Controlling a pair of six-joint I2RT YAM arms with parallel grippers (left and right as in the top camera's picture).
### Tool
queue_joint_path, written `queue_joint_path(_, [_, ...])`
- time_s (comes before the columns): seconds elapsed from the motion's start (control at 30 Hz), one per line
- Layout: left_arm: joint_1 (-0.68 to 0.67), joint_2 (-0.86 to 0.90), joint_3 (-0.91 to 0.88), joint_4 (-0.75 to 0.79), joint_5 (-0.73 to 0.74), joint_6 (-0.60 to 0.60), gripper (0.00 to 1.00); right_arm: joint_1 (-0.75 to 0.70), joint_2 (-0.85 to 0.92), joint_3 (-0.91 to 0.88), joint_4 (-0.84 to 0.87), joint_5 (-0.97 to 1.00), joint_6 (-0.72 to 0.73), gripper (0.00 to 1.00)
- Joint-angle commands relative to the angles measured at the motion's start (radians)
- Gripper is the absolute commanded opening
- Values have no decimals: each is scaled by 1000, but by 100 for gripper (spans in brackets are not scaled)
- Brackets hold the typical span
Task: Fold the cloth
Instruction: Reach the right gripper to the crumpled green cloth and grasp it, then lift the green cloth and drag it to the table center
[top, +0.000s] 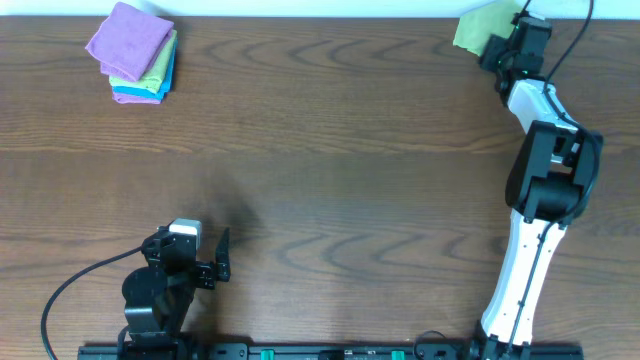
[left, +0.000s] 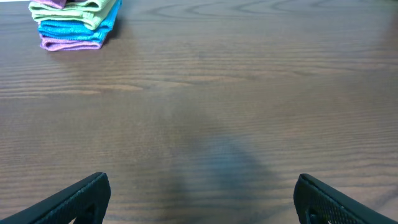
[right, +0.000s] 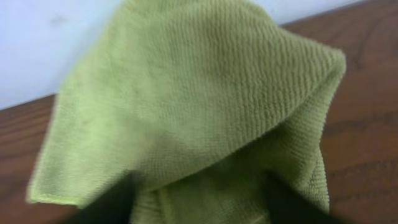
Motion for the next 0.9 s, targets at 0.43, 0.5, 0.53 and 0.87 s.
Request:
queue_joint_path(0.43, [-4, -6, -19, -6, -10, -12, 95, -5, -74, 121, -203, -53, -13, 1])
queue_joint_path(0.5, [-4, -6, -19, -6, -10, -12, 95, 5, -126, 123, -244, -92, -40, 1])
queue_joint_path(0.53, [-4, -6, -19, -6, -10, -12, 95, 10, -153, 123, -263, -107, -44, 1])
queue_joint_path(0.87, [-4, -6, -19, -6, -10, -12, 95, 172, -467, 123, -562, -264, -47, 1])
